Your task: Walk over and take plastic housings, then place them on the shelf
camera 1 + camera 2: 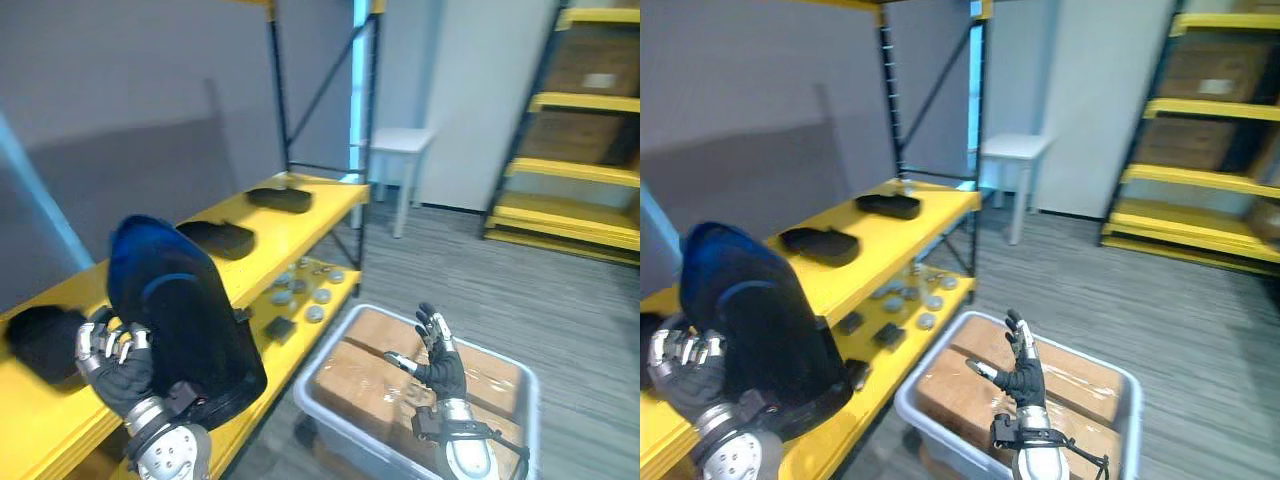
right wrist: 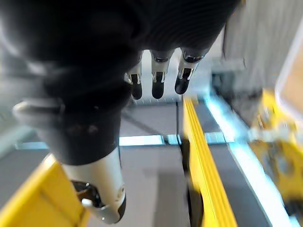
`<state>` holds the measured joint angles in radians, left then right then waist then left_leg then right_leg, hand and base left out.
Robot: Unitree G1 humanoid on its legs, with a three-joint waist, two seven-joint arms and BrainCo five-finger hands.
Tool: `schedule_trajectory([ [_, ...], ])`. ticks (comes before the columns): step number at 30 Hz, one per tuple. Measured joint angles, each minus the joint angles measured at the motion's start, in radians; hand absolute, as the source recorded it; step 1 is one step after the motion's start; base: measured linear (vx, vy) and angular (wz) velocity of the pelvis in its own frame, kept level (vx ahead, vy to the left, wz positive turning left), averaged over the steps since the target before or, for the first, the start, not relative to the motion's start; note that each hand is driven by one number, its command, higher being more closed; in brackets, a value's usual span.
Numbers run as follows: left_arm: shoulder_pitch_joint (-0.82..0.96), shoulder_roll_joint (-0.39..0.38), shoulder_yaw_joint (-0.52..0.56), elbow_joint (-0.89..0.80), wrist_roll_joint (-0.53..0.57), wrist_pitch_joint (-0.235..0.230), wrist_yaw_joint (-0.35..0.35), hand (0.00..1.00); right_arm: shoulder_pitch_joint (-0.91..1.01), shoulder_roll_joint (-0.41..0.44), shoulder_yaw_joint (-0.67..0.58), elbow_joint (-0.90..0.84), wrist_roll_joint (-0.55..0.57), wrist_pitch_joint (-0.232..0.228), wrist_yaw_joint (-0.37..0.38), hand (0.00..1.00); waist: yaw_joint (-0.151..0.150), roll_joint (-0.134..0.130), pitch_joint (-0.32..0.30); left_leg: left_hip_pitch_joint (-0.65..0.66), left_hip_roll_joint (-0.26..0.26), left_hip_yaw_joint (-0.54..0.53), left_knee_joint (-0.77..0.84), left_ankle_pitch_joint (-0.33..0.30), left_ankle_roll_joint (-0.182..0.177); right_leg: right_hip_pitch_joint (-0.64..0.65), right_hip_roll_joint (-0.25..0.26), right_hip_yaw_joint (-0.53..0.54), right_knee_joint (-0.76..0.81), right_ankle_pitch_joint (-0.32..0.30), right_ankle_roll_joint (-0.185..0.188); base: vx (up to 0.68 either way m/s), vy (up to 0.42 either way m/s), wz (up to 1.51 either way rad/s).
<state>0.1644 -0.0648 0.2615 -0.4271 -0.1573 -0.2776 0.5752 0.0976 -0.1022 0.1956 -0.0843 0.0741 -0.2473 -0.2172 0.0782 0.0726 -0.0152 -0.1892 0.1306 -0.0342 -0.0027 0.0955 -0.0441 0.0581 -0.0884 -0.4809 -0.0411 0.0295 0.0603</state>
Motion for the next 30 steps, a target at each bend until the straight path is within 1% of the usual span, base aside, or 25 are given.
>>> schedule_trajectory([
  [1, 0.009, 0.0, 0.018, -0.008, -0.019, -0.009, -0.007, 1.0, -0.029, 0.0, -0.001, 0.022, -0.001, 0.001, 0.0, 0.0, 0.007, -0.003, 0.007, -0.004, 0.011, 0.128, 0.006, -0.034, 0.057, 0.021, -0.023, -0.061, 0.0, -0.008, 0.011, 0.07, 0.051, 1.6],
  [2, 0.009, 0.0, 0.025, -0.011, -0.024, -0.011, -0.011, 1.0, -0.039, 0.0, -0.005, 0.028, -0.001, 0.004, 0.0, 0.0, 0.01, -0.006, 0.008, -0.011, 0.017, 0.199, 0.014, -0.054, 0.085, 0.032, -0.034, -0.095, -0.001, -0.012, 0.017, 0.07, 0.041, 1.7],
  [3, 0.01, 0.001, 0.027, -0.016, -0.04, -0.022, -0.015, 1.0, -0.057, 0.0, -0.017, 0.028, -0.003, 0.007, 0.0, 0.0, 0.01, -0.015, 0.013, -0.028, 0.037, 0.34, 0.036, -0.075, 0.105, 0.049, -0.059, -0.165, -0.002, -0.022, 0.03, 0.12, 0.073, 1.72],
  [4, 0.011, 0.005, 0.026, -0.022, -0.054, -0.035, -0.021, 1.0, -0.071, 0.003, -0.035, 0.028, -0.005, 0.008, 0.0, 0.0, 0.013, -0.013, 0.012, -0.043, 0.065, 0.478, 0.064, -0.069, 0.099, 0.06, -0.079, -0.223, 0.001, -0.036, 0.042, 0.15, 0.086, 1.62],
  [5, 0.015, 0.005, 0.026, -0.031, -0.066, -0.037, -0.03, 1.0, -0.071, 0.004, -0.041, 0.027, -0.005, 0.008, 0.0, 0.0, 0.015, -0.011, 0.012, -0.044, 0.069, 0.516, 0.066, -0.064, 0.095, 0.068, -0.084, -0.249, 0.005, -0.041, 0.05, 0.2, 0.112, 1.4],
  [6, 0.029, 0.006, 0.026, -0.055, -0.09, -0.039, -0.049, 1.0, -0.062, 0.004, -0.053, 0.027, -0.005, 0.01, 0.0, 0.0, 0.014, -0.006, 0.009, -0.045, 0.059, 0.515, 0.05, -0.016, 0.063, 0.086, -0.092, -0.297, 0.022, -0.05, 0.073, 0.23, 0.111, 1.11],
  [7, 0.042, 0.008, 0.028, -0.081, -0.11, -0.042, -0.067, 1.0, -0.05, 0.01, -0.061, 0.027, -0.005, 0.016, 0.001, 0.0, 0.015, -0.01, 0.011, -0.044, 0.036, 0.469, 0.035, 0.058, 0.047, 0.11, -0.103, -0.333, 0.035, -0.06, 0.09, 0.28, 0.127, 1.23],
  [8, 0.045, 0.008, 0.035, -0.099, -0.133, -0.044, -0.08, 1.0, -0.041, 0.035, -0.073, 0.026, -0.005, 0.027, 0.003, 0.0, 0.016, -0.023, 0.016, -0.04, -0.001, 0.439, 0.033, 0.087, 0.041, 0.14, -0.127, -0.373, 0.048, -0.07, 0.105, 0.19, 0.088, 0.85],
  [9, 0.045, 0.008, 0.036, -0.103, -0.139, -0.043, -0.083, 1.0, -0.039, 0.044, -0.077, 0.024, -0.005, 0.03, 0.004, 0.0, 0.014, -0.029, 0.02, -0.039, -0.013, 0.432, 0.031, 0.086, 0.041, 0.148, -0.137, -0.386, 0.055, -0.071, 0.106, 0.28, 0.134, 0.9],
  [10, 0.044, 0.008, 0.034, -0.106, -0.148, -0.043, -0.094, 1.0, -0.038, 0.065, -0.084, 0.023, -0.005, 0.031, 0.004, 0.0, 0.009, -0.042, 0.029, -0.036, -0.055, 0.406, 0.025, 0.064, 0.052, 0.154, -0.184, -0.415, 0.121, -0.077, 0.109, 0.33, 0.22, 1.01],
  [11, 0.041, 0.008, 0.022, -0.107, -0.165, -0.035, -0.121, 1.0, -0.034, 0.066, -0.09, 0.023, -0.005, 0.04, 0.005, 0.0, 0.005, -0.036, 0.036, -0.025, -0.093, 0.358, 0.022, 0.054, 0.075, 0.125, -0.288, -0.412, 0.33, -0.095, 0.087, 0.4, 0.277, 1.04],
  [12, 0.037, 0.008, 0.022, -0.107, -0.167, -0.034, -0.128, 1.0, -0.031, 0.067, -0.093, 0.023, -0.006, 0.042, 0.005, 0.0, 0.001, -0.038, 0.038, -0.019, -0.102, 0.348, 0.022, 0.049, 0.082, 0.118, -0.312, -0.406, 0.387, -0.094, 0.079, 0.32, 0.301, 1.23],
  [13, 0.011, 0.012, 0.021, -0.109, -0.176, -0.033, -0.147, 1.0, -0.024, 0.073, -0.102, 0.024, -0.006, 0.046, 0.005, 0.0, -0.016, -0.05, 0.058, 0.015, -0.145, 0.293, 0.018, 0.026, 0.104, 0.087, -0.395, -0.343, 0.586, -0.072, -0.04, 0.26, 0.262, 1.33],
  [14, -0.02, 0.029, 0.016, -0.11, -0.182, -0.035, -0.148, 1.0, -0.02, 0.084, -0.113, 0.025, -0.006, 0.05, 0.01, 0.0, -0.034, -0.059, 0.072, 0.031, -0.16, 0.238, 0.019, 0.008, 0.114, 0.009, -0.392, -0.14, 0.73, -0.092, -0.064, 0.23, 0.212, 1.47],
  [15, -0.033, 0.041, 0.016, -0.109, -0.185, -0.036, -0.147, 1.0, -0.021, 0.096, -0.115, 0.023, -0.006, 0.05, 0.016, 0.0, -0.042, -0.059, 0.076, 0.032, -0.159, 0.204, 0.02, 0.006, 0.119, -0.036, -0.343, -0.019, 0.765, -0.137, -0.04, 0.21, 0.087, 1.51],
  [16, -0.056, 0.059, 0.003, -0.109, -0.193, -0.037, -0.15, 1.0, -0.015, 0.113, -0.116, 0.021, -0.005, 0.05, 0.024, 0.0, -0.064, -0.056, 0.09, 0.045, -0.158, 0.139, 0.014, 0.007, 0.122, -0.102, -0.226, 0.151, 0.774, -0.22, -0.016, 0.17, 0.005, 1.2],
  [17, -0.065, 0.067, -0.009, -0.109, -0.194, -0.037, -0.153, 1.0, -0.009, 0.119, -0.116, 0.02, -0.004, 0.05, 0.028, 0.0, -0.069, -0.059, 0.097, 0.058, -0.159, 0.114, 0.007, 0.007, 0.122, -0.123, -0.179, 0.208, 0.753, -0.25, -0.014, 0.45, -0.081, 2.63],
  [18, -0.079, 0.114, -0.094, -0.098, -0.237, -0.043, -0.214, 1.0, 0.079, 0.126, -0.118, 0.012, -0.001, 0.049, 0.048, 0.0, -0.094, -0.078, 0.113, 0.125, -0.21, -0.024, 0.006, -0.015, 0.093, -0.214, -0.046, 0.37, 0.369, -0.218, -0.04, 0.46, -0.181, 2.11],
  [19, -0.071, 0.113, -0.106, -0.092, -0.245, -0.047, -0.231, 1.0, 0.085, 0.131, -0.117, 0.017, -0.001, 0.05, 0.052, 0.0, -0.086, -0.083, 0.125, 0.14, -0.229, -0.026, 0.03, -0.044, 0.082, -0.204, -0.06, 0.383, 0.356, -0.158, -0.005, 0.44, -0.202, 1.8],
  [21, -0.061, 0.109, -0.124, -0.094, -0.254, -0.05, -0.25, 1.0, 0.092, 0.132, -0.115, 0.013, -0.001, 0.05, 0.058, 0.0, -0.072, -0.068, 0.118, 0.129, -0.206, -0.008, 0.05, -0.072, 0.068, -0.188, -0.038, 0.387, 0.318, -0.149, -0.016, 0.15, -0.122, -0.15],
  [23, -0.06, 0.108, -0.144, -0.094, -0.254, -0.049, -0.269, 1.0, 0.092, 0.135, -0.112, 0.013, -0.001, 0.05, 0.062, 0.0, -0.065, -0.066, 0.121, 0.112, -0.183, -0.004, 0.082, -0.101, 0.056, -0.163, -0.01, 0.386, 0.266, -0.13, -0.025, 0.1, -0.073, -0.19],
  [26, -0.027, 0.087, -0.185, -0.095, -0.326, -0.048, -0.308, 1.0, 0.094, 0.116, -0.107, 0.005, -0.004, 0.05, 0.081, 0.0, -0.065, -0.048, 0.135, 0.058, -0.155, -0.016, 0.277, -0.212, 0.036, -0.09, 0.021, 0.36, 0.203, -0.119, -0.03, 0.12, -0.039, 0.08],
  [28, -0.031, 0.077, -0.191, -0.096, -0.342, -0.051, -0.311, 1.0, 0.083, 0.093, -0.094, -0.02, -0.005, 0.049, 0.085, 0.0, -0.061, -0.044, 0.136, 0.022, -0.149, -0.018, 0.328, -0.235, 0.009, -0.098, 0.025, 0.356, 0.203, -0.119, -0.03, 0.09, -0.002, 0.15],
  [29, -0.037, 0.078, -0.187, -0.094, -0.355, -0.051, -0.311, 1.0, 0.069, 0.086, -0.096, -0.022, -0.005, 0.048, 0.088, 0.0, -0.063, -0.049, 0.139, 0.005, -0.151, -0.014, 0.349, -0.255, -0.02, -0.101, 0.011, 0.354, 0.2, -0.118, -0.032, 0.08, 0.062, 0.24],
  [30, -0.057, 0.079, -0.189, -0.074, -0.362, -0.051, -0.311, 1.0, 0.052, 0.078, -0.107, -0.021, -0.005, 0.049, 0.091, 0.0, -0.065, -0.053, 0.148, -0.03, -0.114, 0.041, 0.428, -0.289, -0.013, -0.102, -0.007, 0.344, 0.206, -0.118, -0.032, 0.04, 0.087, 0.26],
])
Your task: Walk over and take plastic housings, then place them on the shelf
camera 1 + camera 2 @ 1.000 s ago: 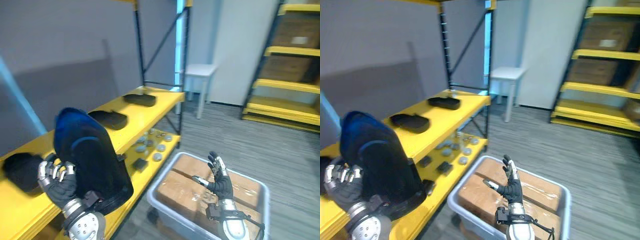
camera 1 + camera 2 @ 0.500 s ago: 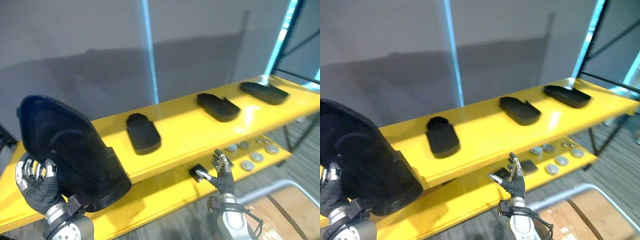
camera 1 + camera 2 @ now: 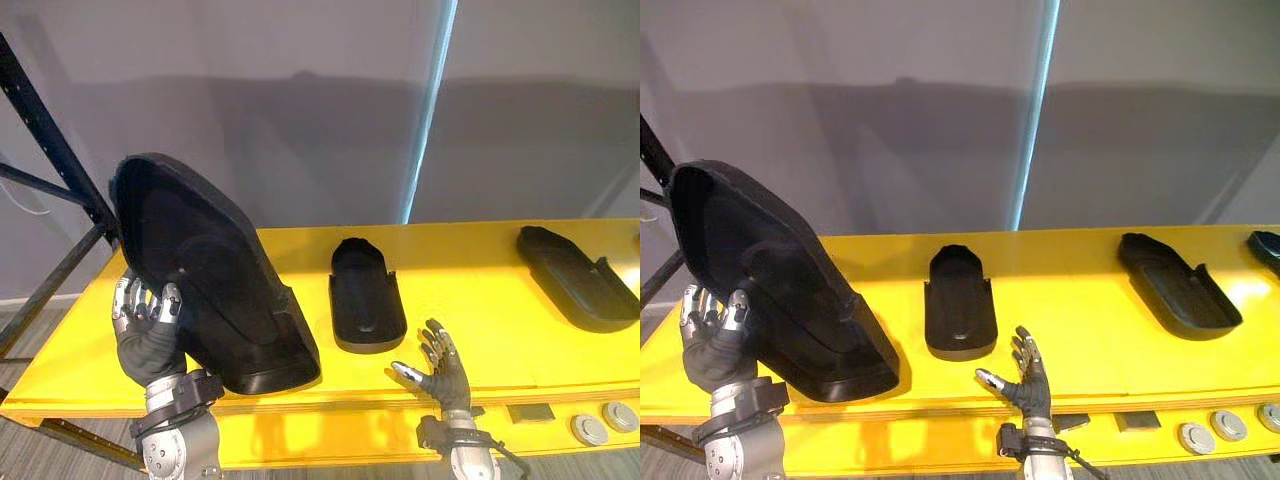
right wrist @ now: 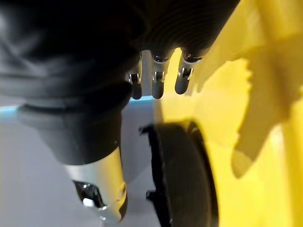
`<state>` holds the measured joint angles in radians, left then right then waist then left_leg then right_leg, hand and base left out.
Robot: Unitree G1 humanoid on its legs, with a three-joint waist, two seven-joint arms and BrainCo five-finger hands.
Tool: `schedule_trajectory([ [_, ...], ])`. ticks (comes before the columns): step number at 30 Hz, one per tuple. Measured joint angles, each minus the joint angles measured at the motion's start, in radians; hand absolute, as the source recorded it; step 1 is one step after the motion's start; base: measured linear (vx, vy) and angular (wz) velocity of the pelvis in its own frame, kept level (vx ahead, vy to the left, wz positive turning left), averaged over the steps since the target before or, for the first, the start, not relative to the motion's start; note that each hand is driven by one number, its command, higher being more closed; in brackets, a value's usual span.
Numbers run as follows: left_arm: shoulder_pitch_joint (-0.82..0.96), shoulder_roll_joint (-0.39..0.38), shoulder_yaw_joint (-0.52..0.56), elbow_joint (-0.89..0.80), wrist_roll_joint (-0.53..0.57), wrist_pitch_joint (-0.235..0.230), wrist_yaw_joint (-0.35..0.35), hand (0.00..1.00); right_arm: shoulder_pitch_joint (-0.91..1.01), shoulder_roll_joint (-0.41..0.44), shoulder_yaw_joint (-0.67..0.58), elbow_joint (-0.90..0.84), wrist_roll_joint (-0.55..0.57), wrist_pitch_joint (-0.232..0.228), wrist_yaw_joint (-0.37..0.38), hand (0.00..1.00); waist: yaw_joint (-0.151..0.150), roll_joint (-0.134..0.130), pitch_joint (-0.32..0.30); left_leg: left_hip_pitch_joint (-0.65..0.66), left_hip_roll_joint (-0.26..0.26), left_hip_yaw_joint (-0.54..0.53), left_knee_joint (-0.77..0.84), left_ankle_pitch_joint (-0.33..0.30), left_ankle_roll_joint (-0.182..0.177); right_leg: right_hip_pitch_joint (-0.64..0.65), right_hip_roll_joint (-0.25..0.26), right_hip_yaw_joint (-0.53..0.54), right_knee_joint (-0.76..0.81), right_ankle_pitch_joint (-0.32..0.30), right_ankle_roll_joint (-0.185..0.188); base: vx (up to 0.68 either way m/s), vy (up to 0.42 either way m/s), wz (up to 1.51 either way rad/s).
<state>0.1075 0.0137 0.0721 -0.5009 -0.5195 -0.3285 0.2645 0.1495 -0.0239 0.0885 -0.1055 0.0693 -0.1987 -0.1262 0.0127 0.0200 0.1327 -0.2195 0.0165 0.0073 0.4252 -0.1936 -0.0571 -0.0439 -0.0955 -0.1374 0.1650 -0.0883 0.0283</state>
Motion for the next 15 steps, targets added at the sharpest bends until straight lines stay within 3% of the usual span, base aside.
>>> schedule_trajectory([
  [1, -0.008, 0.002, 0.0, 0.015, -0.004, -0.001, 0.0, 1.0, -0.004, 0.001, -0.011, 0.0, 0.0, 0.0, 0.0, 0.0, 0.0, -0.002, 0.001, -0.014, 0.032, 0.023, 0.04, -0.008, 0.012, 0.0, -0.011, -0.004, 0.001, 0.0, 0.0, 0.03, 0.133, 0.26],
  [3, -0.02, 0.011, 0.007, 0.071, -0.008, -0.001, 0.002, 1.0, -0.014, -0.01, -0.026, 0.0, 0.001, 0.0, -0.002, 0.0, -0.011, -0.001, -0.003, -0.032, 0.155, 0.039, 0.068, -0.008, 0.012, 0.001, -0.055, -0.011, 0.004, -0.001, 0.01, 0.02, 0.2, 0.19],
  [4, -0.025, 0.02, 0.012, 0.096, -0.008, -0.001, 0.006, 1.0, -0.017, -0.018, -0.035, 0.0, 0.003, -0.001, -0.013, 0.0, -0.026, 0.008, -0.008, -0.035, 0.215, 0.016, 0.035, -0.005, 0.007, -0.004, -0.075, -0.014, 0.007, -0.001, 0.035, 0.03, 0.299, 0.16],
  [5, -0.027, 0.027, 0.015, 0.104, -0.008, 0.0, 0.009, 1.0, -0.017, -0.02, -0.039, 0.0, 0.004, -0.002, -0.017, 0.0, -0.029, 0.019, -0.015, -0.032, 0.241, -0.001, 0.011, -0.004, 0.005, -0.01, -0.083, -0.013, 0.012, -0.004, 0.053, 0.06, 0.448, 0.09],
  [7, -0.031, 0.039, 0.016, 0.124, -0.008, 0.003, 0.014, 1.0, -0.005, -0.023, -0.068, 0.0, 0.006, -0.005, -0.034, 0.0, -0.047, 0.065, -0.044, 0.031, 0.27, -0.041, -0.121, 0.045, -0.061, -0.02, -0.121, -0.007, 0.028, -0.009, 0.128, 0.08, 0.473, -0.02],
  [8, -0.038, 0.047, 0.012, 0.13, -0.009, 0.005, 0.014, 1.0, -0.002, -0.018, -0.077, 0.006, 0.006, -0.007, -0.036, 0.0, -0.05, 0.068, -0.051, 0.045, 0.262, -0.038, -0.148, 0.056, -0.169, -0.016, -0.135, -0.004, 0.027, -0.008, 0.151, 0.1, 0.596, 0.0],
  [9, -0.059, 0.095, 0.004, 0.158, -0.009, 0.013, 0.015, 1.0, 0.014, 0.022, -0.08, 0.031, 0.005, -0.006, -0.043, 0.0, -0.047, 0.0, -0.049, 0.07, 0.177, -0.005, -0.146, 0.061, -0.145, -0.008, -0.216, 0.02, 0.023, 0.016, 0.152, 0.1, 0.675, -0.05],
  [10, -0.059, 0.133, -0.001, 0.17, -0.009, 0.021, 0.016, 1.0, 0.022, 0.046, -0.067, 0.035, 0.003, -0.005, -0.043, 0.0, -0.046, -0.029, -0.063, 0.077, 0.131, 0.021, -0.146, 0.052, -0.111, -0.021, -0.264, 0.032, 0.022, 0.062, 0.14, 0.05, 0.492, -0.18],
  [11, -0.059, 0.148, 0.001, 0.17, -0.009, 0.025, 0.017, 1.0, 0.019, 0.052, -0.054, 0.037, 0.0, -0.003, -0.041, 0.0, -0.042, -0.036, -0.068, 0.081, 0.12, 0.039, -0.143, 0.046, -0.095, -0.038, -0.277, 0.043, 0.025, 0.092, 0.121, 0.02, 0.433, -0.54],
  [12, -0.064, 0.162, 0.003, 0.17, -0.007, 0.025, 0.017, 1.0, 0.009, 0.061, -0.022, 0.039, -0.001, 0.001, -0.038, 0.0, -0.028, -0.03, -0.069, 0.087, 0.111, 0.081, -0.143, 0.041, -0.066, -0.072, -0.278, 0.04, 0.031, 0.157, 0.064, 0.0, 0.396, -0.74],
  [13, -0.077, 0.171, 0.003, 0.171, -0.006, 0.026, 0.017, 1.0, 0.005, 0.063, 0.004, 0.04, -0.001, 0.001, -0.03, 0.0, -0.023, -0.028, -0.068, 0.096, 0.11, 0.105, -0.154, 0.043, -0.049, -0.092, -0.266, 0.042, 0.056, 0.153, 0.061, -0.01, 0.367, -0.62],
  [14, -0.112, 0.18, -0.004, 0.194, -0.005, 0.028, 0.017, 1.0, 0.012, 0.063, 0.03, 0.04, -0.001, 0.002, -0.021, 0.0, -0.037, -0.025, -0.065, 0.102, 0.109, 0.099, -0.172, 0.055, -0.028, -0.11, -0.207, 0.074, 0.119, 0.093, 0.115, -0.02, 0.276, -0.2],
  [15, -0.129, 0.18, -0.003, 0.208, -0.005, 0.028, 0.017, 1.0, 0.019, 0.064, 0.037, 0.04, -0.002, 0.003, -0.015, 0.0, -0.046, -0.023, -0.064, 0.11, 0.106, 0.097, -0.184, 0.061, -0.02, -0.108, -0.171, 0.092, 0.139, 0.051, 0.123, -0.04, 0.184, 0.02],
])
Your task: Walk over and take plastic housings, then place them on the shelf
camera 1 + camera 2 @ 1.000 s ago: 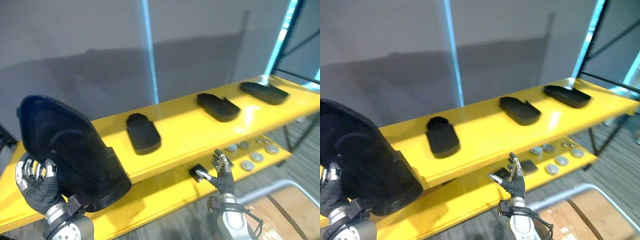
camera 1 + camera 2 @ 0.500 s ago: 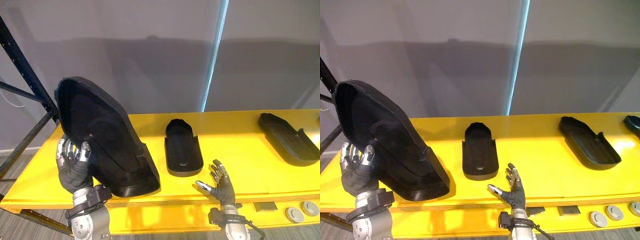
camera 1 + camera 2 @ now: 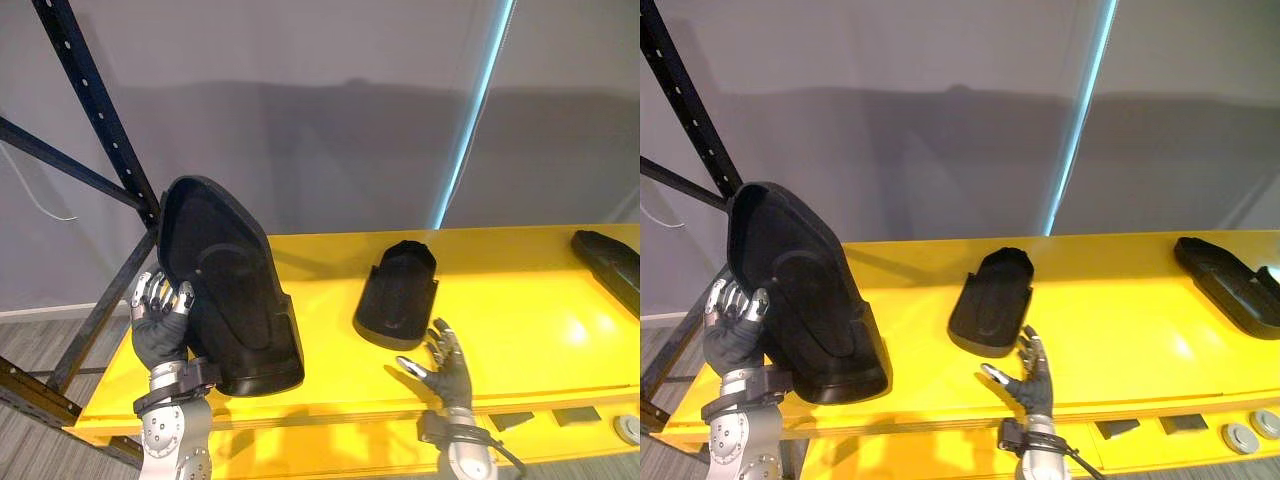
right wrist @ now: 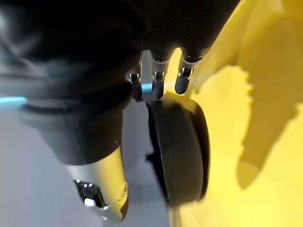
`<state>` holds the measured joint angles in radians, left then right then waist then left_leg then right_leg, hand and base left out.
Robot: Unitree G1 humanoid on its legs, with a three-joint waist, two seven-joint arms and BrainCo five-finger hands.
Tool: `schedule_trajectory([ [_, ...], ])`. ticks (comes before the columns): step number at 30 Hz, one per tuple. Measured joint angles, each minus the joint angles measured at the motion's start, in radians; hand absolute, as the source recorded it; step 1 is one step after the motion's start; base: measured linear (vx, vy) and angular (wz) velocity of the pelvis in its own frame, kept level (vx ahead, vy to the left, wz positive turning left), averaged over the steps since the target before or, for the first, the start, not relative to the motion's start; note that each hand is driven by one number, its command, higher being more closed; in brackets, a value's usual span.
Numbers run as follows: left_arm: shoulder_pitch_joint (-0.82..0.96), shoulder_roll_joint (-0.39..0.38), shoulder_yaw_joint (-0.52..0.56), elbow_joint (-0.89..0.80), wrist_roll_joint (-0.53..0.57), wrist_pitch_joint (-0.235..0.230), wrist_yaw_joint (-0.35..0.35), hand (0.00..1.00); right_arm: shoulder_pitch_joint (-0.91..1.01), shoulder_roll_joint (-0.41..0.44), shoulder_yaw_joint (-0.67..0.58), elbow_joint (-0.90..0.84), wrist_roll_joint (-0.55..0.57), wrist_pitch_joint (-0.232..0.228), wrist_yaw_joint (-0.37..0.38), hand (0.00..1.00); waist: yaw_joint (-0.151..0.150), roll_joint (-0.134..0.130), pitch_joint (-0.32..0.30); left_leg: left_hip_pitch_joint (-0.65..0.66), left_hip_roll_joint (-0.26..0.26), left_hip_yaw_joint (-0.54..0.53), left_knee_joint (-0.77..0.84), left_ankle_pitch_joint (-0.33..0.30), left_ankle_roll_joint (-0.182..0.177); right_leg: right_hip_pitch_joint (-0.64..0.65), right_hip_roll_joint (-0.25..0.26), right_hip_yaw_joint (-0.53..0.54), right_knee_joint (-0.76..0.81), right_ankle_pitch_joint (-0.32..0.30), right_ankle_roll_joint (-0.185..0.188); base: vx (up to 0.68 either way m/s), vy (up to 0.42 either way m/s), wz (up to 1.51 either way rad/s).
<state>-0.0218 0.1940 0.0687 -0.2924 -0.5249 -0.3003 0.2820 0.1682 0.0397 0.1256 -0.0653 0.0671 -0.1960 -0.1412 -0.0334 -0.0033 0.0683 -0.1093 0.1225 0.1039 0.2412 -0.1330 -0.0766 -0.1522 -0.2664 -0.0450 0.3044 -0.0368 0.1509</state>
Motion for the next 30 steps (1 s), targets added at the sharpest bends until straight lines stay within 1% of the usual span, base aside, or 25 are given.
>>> schedule_trajectory([
  [1, -0.027, -0.003, 0.001, 0.02, 0.0, 0.003, 0.001, 1.0, 0.01, 0.0, 0.008, 0.0, -0.004, 0.0, 0.01, 0.0, -0.009, 0.005, 0.003, 0.014, -0.005, 0.005, -0.018, 0.008, 0.012, 0.003, 0.074, 0.046, 0.02, -0.072, -0.01, -0.05, 0.174, 0.03],
  [2, -0.053, -0.002, 0.001, 0.039, 0.001, 0.007, 0.004, 1.0, 0.03, -0.001, 0.009, -0.004, -0.015, 0.0, 0.016, 0.0, -0.015, 0.006, 0.003, 0.02, -0.016, 0.005, -0.029, 0.015, 0.02, 0.014, 0.121, 0.06, 0.007, -0.107, -0.044, -0.03, 0.106, -0.03],
  [3, -0.065, -0.002, 0.002, 0.047, 0.002, 0.008, 0.005, 1.0, 0.041, -0.004, 0.009, -0.004, -0.025, 0.0, 0.017, 0.0, -0.015, 0.006, 0.003, 0.02, -0.023, 0.006, -0.032, 0.016, 0.022, 0.018, 0.126, 0.048, -0.012, -0.116, -0.06, -0.03, 0.046, 0.02],
  [4, -0.083, -0.002, 0.005, 0.06, 0.004, 0.011, 0.01, 1.0, 0.062, -0.011, 0.01, -0.006, -0.036, 0.001, 0.019, 0.0, -0.02, 0.012, 0.007, 0.013, -0.03, 0.003, -0.033, 0.021, 0.023, 0.046, 0.124, 0.045, -0.063, -0.112, -0.062, -0.04, 0.003, 0.07],
  [6, -0.091, -0.002, 0.018, 0.082, 0.026, 0.027, 0.019, 1.0, 0.085, -0.03, 0.015, -0.047, -0.037, -0.004, 0.026, 0.0, -0.026, 0.035, 0.011, 0.008, -0.031, -0.002, -0.069, 0.045, 0.021, 0.052, 0.131, 0.033, -0.12, -0.077, -0.065, -0.06, -0.008, 0.06],
  [8, -0.095, -0.001, 0.051, 0.109, 0.039, 0.05, 0.029, 1.0, 0.11, -0.065, 0.026, -0.092, -0.038, -0.002, 0.044, 0.0, -0.024, 0.05, 0.009, -0.002, -0.021, -0.002, -0.113, 0.076, 0.012, 0.045, 0.146, 0.032, -0.167, -0.043, -0.067, -0.04, -0.048, -0.03],
  [9, -0.1, 0.002, 0.087, 0.137, 0.048, 0.064, 0.047, 1.0, 0.138, -0.09, 0.036, -0.123, -0.038, -0.002, 0.067, 0.0, -0.024, 0.05, 0.01, 0.0, -0.013, -0.002, -0.148, 0.098, 0.007, 0.04, 0.157, 0.03, -0.186, -0.029, -0.072, -0.01, -0.065, 0.0],
  [11, -0.109, 0.018, 0.125, 0.171, 0.058, 0.081, 0.061, 1.0, 0.17, -0.105, 0.038, -0.16, -0.038, -0.002, 0.084, 0.0, -0.025, 0.051, 0.01, 0.002, -0.007, -0.004, -0.178, 0.115, 0.0, 0.031, 0.166, 0.026, -0.191, -0.023, -0.074, 0.0, -0.051, 0.01],
  [14, -0.152, 0.104, 0.175, 0.25, 0.063, 0.112, 0.074, 1.0, 0.208, -0.127, 0.035, -0.202, -0.055, -0.002, 0.105, 0.0, -0.028, 0.053, 0.012, 0.018, 0.002, -0.007, -0.222, 0.139, -0.009, 0.027, 0.176, 0.022, -0.192, -0.02, -0.076, 0.03, -0.047, 0.0],
  [16, -0.185, 0.183, 0.196, 0.293, 0.078, 0.119, 0.083, 1.0, 0.21, -0.151, 0.019, -0.232, -0.091, -0.002, 0.102, 0.0, -0.034, 0.056, 0.014, 0.017, 0.001, 0.0, -0.249, 0.153, -0.011, 0.012, 0.178, 0.024, -0.191, -0.02, -0.076, 0.02, -0.015, -0.06],
  [17, -0.191, 0.198, 0.201, 0.301, 0.078, 0.119, 0.083, 1.0, 0.21, -0.153, 0.011, -0.241, -0.1, -0.002, 0.101, 0.0, -0.035, 0.057, 0.015, 0.016, 0.001, 0.002, -0.254, 0.156, -0.01, 0.007, 0.178, 0.026, -0.192, -0.019, -0.076, 0.01, 0.009, -0.07],
  [18, -0.217, 0.228, 0.211, 0.336, 0.078, 0.119, 0.083, 1.0, 0.215, -0.152, -0.02, -0.257, -0.114, -0.003, 0.09, 0.0, -0.036, 0.058, 0.018, 0.016, -0.002, 0.004, -0.264, 0.159, -0.009, 0.003, 0.176, 0.027, -0.193, -0.018, -0.075, 0.01, 0.014, -0.05],
  [21, -0.24, 0.276, 0.222, 0.387, 0.075, 0.122, 0.082, 1.0, 0.222, -0.151, -0.089, -0.299, -0.118, -0.004, 0.056, 0.0, -0.037, 0.06, 0.022, 0.016, -0.003, 0.006, -0.273, 0.162, -0.009, 0.0, 0.176, 0.031, -0.202, -0.015, -0.074, 0.01, 0.011, -0.02],
  [23, -0.251, 0.329, 0.222, 0.443, 0.075, 0.134, 0.069, 1.0, 0.219, -0.152, -0.172, -0.333, -0.126, -0.01, 0.016, 0.0, -0.038, 0.066, 0.027, 0.014, -0.002, 0.011, -0.279, 0.162, -0.009, 0.0, 0.178, 0.033, -0.218, -0.008, -0.073, 0.03, 0.009, -0.06],
  [25, -0.263, 0.364, 0.22, 0.488, 0.075, 0.146, 0.054, 1.0, 0.218, -0.152, -0.211, -0.348, -0.134, -0.016, -0.007, 0.0, -0.044, 0.072, 0.035, 0.009, -0.002, 0.014, -0.281, 0.162, -0.009, -0.005, 0.178, 0.035, -0.224, -0.005, -0.073, 0.02, 0.006, -0.05],
  [28, -0.316, 0.424, 0.213, 0.578, 0.075, 0.167, 0.019, 1.0, 0.211, -0.149, -0.221, -0.356, -0.134, -0.022, -0.026, 0.0, -0.048, 0.075, 0.059, -0.007, 0.0, 0.024, -0.281, 0.163, -0.008, -0.027, 0.181, 0.046, -0.224, 0.001, -0.074, 0.01, 0.001, -0.11],
  [30, -0.371, 0.472, 0.174, 0.651, 0.073, 0.178, 0.001, 1.0, 0.19, -0.142, -0.217, -0.357, -0.133, -0.023, -0.028, 0.0, -0.047, 0.078, 0.092, -0.008, -0.001, 0.037, -0.282, 0.164, -0.007, -0.033, 0.182, 0.063, -0.229, 0.009, -0.072, -0.01, 0.002, -0.19],
])
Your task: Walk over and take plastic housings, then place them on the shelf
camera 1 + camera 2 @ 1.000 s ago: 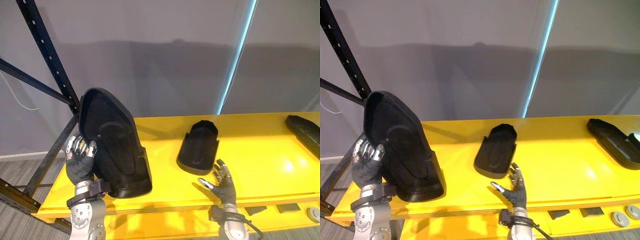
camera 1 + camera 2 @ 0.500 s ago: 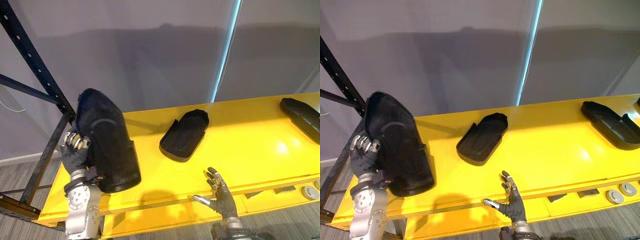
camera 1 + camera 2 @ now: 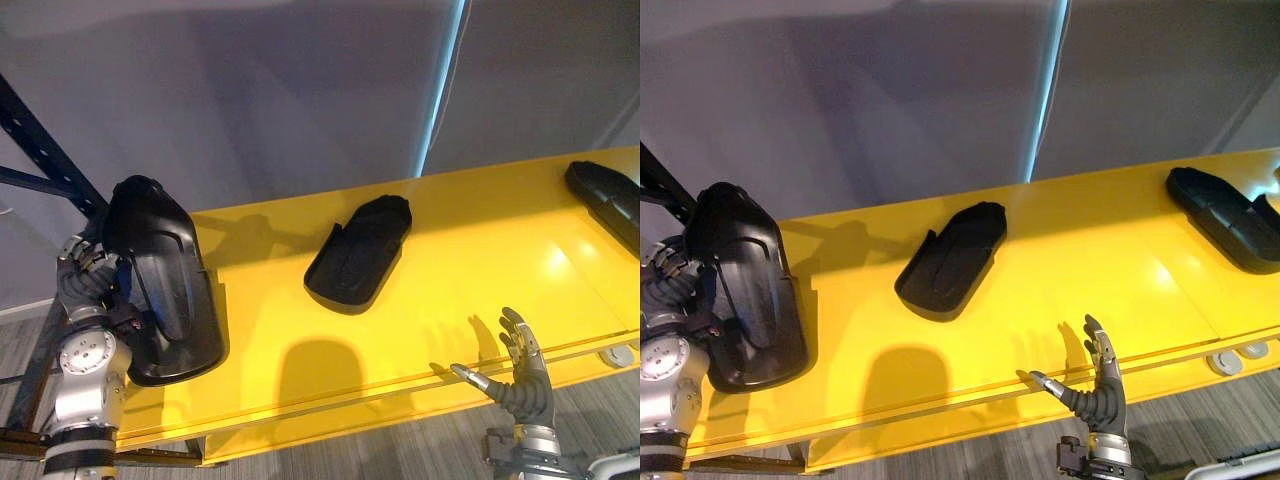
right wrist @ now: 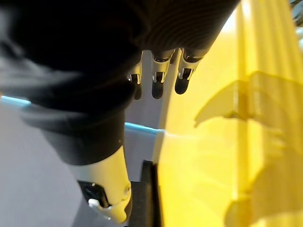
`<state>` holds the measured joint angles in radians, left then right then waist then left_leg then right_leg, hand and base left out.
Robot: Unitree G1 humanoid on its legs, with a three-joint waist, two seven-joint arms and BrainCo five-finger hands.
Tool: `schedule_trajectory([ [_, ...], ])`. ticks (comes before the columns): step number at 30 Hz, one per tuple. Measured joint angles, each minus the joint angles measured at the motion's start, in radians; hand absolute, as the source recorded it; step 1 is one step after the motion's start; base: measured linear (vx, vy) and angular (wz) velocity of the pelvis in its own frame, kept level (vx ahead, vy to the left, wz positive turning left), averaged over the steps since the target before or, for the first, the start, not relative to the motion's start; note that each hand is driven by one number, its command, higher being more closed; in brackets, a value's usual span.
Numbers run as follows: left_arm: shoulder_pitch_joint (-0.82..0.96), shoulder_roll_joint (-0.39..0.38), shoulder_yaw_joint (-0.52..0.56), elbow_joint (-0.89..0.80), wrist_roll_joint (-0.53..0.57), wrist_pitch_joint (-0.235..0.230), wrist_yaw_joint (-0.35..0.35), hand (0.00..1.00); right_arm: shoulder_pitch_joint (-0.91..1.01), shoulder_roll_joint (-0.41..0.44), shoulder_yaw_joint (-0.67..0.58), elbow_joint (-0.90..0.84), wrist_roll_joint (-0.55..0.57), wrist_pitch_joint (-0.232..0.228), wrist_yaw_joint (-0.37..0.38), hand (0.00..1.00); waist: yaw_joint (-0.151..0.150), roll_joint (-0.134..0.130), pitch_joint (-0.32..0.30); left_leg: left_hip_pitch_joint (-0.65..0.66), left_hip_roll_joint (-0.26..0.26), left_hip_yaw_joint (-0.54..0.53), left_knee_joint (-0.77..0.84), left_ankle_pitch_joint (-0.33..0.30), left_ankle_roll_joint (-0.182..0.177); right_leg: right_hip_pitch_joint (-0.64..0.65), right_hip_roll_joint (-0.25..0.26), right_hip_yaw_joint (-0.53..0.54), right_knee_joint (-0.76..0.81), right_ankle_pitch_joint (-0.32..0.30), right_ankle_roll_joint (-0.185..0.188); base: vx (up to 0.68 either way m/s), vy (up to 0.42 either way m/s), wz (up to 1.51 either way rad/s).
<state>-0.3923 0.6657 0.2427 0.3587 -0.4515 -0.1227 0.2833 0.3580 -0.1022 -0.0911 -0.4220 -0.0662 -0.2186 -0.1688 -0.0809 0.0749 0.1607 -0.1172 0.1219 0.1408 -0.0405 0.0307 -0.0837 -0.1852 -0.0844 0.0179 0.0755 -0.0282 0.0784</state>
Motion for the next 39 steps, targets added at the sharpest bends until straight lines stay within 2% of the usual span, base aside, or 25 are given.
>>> schedule_trajectory([
  [4, -0.057, 0.018, -0.035, 0.073, 0.0, 0.012, -0.01, 1.0, -0.006, 0.0, 0.045, -0.045, 0.002, -0.003, -0.001, 0.0, -0.001, 0.001, 0.024, -0.019, 0.001, 0.014, 0.0, 0.001, 0.001, -0.024, 0.002, 0.011, -0.009, 0.012, 0.0, 0.0, 0.0, -0.12],
  [8, -0.074, 0.018, -0.061, 0.123, -0.018, 0.029, -0.011, 1.0, -0.01, 0.002, 0.053, -0.077, 0.002, -0.031, -0.03, 0.0, -0.006, 0.0, 0.066, -0.021, 0.001, 0.023, 0.0, 0.001, 0.001, -0.029, 0.003, 0.027, -0.017, 0.018, 0.001, 0.0, -0.002, -0.09],
  [12, -0.075, 0.018, -0.073, 0.134, -0.018, 0.032, -0.007, 1.0, -0.003, 0.072, -0.038, -0.06, -0.022, -0.033, -0.14, 0.0, -0.007, 0.002, 0.097, -0.036, 0.001, 0.025, 0.0, 0.001, 0.001, -0.045, 0.004, 0.03, -0.017, 0.019, 0.001, 0.0, -0.004, -0.01],
  [15, -0.075, 0.023, -0.066, 0.133, -0.017, 0.023, 0.004, 1.0, 0.004, 0.082, -0.095, -0.058, -0.022, -0.032, -0.185, 0.0, -0.009, 0.003, 0.114, -0.039, 0.001, 0.028, -0.001, 0.001, 0.001, -0.05, 0.004, 0.034, -0.017, 0.019, 0.001, 0.01, -0.005, -0.05],
  [16, -0.074, 0.029, -0.058, 0.134, -0.017, 0.024, 0.007, 0.0, 0.004, 0.082, -0.107, -0.058, -0.022, -0.032, -0.195, 0.0, -0.008, 0.002, 0.115, -0.04, 0.002, 0.036, -0.002, 0.001, 0.001, -0.056, 0.006, 0.043, -0.016, 0.02, 0.001, 0.01, -0.014, -0.22],
  [23, -0.082, 0.03, -0.033, 0.133, -0.012, 0.021, 0.021, 0.0, 0.005, 0.109, -0.103, -0.058, -0.022, -0.033, -0.19, 0.0, -0.003, 0.003, 0.131, -0.034, 0.007, 0.051, -0.001, 0.0, 0.001, -0.059, 0.013, 0.059, -0.017, 0.024, 0.001, 0.0, -0.008, -0.06],
  [30, -0.115, 0.032, -0.038, 0.125, 0.091, 0.039, 0.011, 0.0, 0.01, 0.109, -0.068, -0.017, -0.02, -0.037, -0.117, 0.0, -0.001, 0.003, 0.132, 0.008, 0.008, 0.052, -0.008, 0.0, 0.001, -0.02, 0.014, 0.058, -0.02, 0.024, 0.001, 0.0, 0.0, 0.0],
  [36, -0.168, 0.057, -0.083, -0.048, 0.168, 0.032, 0.007, 0.0, 0.028, 0.107, -0.021, -0.015, -0.017, -0.04, -0.057, 0.0, 0.0, 0.003, 0.127, 0.041, 0.007, 0.049, -0.01, 0.0, 0.001, 0.015, 0.013, 0.055, -0.02, 0.024, 0.001, 0.0, 0.0, 0.01],
  [39, -0.165, 0.029, -0.082, -0.238, 0.225, -0.003, 0.036, 0.0, 0.031, 0.107, 0.0, -0.011, -0.017, -0.042, -0.03, 0.0, 0.001, 0.004, 0.111, 0.042, 0.006, 0.046, -0.01, 0.0, 0.001, 0.017, 0.012, 0.053, -0.02, 0.024, 0.001, 0.0, 0.004, 0.05],
])
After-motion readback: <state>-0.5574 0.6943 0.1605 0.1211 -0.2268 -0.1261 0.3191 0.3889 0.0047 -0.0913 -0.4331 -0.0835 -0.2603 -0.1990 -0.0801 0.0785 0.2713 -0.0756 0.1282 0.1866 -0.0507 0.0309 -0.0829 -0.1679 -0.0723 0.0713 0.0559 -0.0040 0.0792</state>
